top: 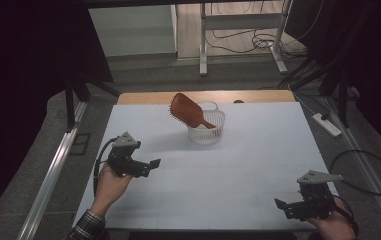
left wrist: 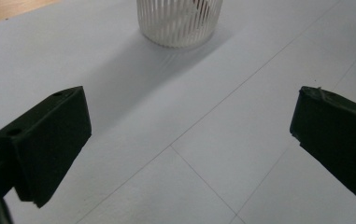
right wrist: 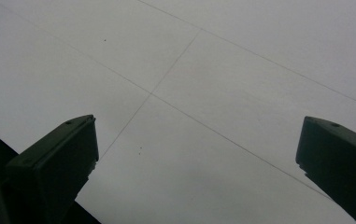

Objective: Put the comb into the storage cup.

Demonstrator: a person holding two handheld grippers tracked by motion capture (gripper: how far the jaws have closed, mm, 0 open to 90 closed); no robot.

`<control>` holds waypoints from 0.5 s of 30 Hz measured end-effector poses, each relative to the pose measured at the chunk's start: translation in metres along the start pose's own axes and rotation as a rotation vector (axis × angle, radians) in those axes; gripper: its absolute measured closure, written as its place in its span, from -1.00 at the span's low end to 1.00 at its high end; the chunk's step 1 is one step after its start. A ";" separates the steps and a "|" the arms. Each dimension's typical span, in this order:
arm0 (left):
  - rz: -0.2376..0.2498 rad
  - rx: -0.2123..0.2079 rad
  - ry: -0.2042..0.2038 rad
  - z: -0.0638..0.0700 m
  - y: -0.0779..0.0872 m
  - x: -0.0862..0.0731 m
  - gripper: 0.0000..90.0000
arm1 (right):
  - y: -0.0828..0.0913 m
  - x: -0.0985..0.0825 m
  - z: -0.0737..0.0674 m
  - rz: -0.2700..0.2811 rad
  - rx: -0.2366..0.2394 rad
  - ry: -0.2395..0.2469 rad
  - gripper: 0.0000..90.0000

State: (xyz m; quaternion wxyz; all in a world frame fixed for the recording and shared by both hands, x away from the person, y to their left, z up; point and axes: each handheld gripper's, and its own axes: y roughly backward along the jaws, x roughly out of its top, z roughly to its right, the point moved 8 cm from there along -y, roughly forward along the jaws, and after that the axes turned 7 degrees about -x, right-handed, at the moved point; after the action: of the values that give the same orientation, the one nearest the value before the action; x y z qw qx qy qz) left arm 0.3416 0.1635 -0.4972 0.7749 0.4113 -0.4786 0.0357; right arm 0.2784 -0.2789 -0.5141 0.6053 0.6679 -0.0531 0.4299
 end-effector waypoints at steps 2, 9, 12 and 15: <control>-0.001 0.000 0.002 0.000 0.001 -0.002 -1.00 | 0.000 0.000 0.000 0.000 0.000 0.000 -1.00; -0.001 -0.003 0.005 0.002 0.004 -0.007 -1.00 | 0.000 0.000 0.000 0.000 -0.002 0.002 -1.00; -0.003 -0.002 0.005 0.003 0.006 -0.009 -1.00 | 0.000 0.000 0.000 0.000 -0.002 0.001 -1.00; 0.000 -0.002 0.012 0.004 0.008 -0.011 -1.00 | 0.000 0.000 0.000 0.000 -0.002 0.003 -1.00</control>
State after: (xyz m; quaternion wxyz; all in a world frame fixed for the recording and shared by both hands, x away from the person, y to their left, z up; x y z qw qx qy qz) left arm 0.3298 0.1696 -0.5002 0.7783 0.4101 -0.4740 0.0377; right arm 0.2782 -0.2786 -0.5142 0.6061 0.6667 -0.0526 0.4305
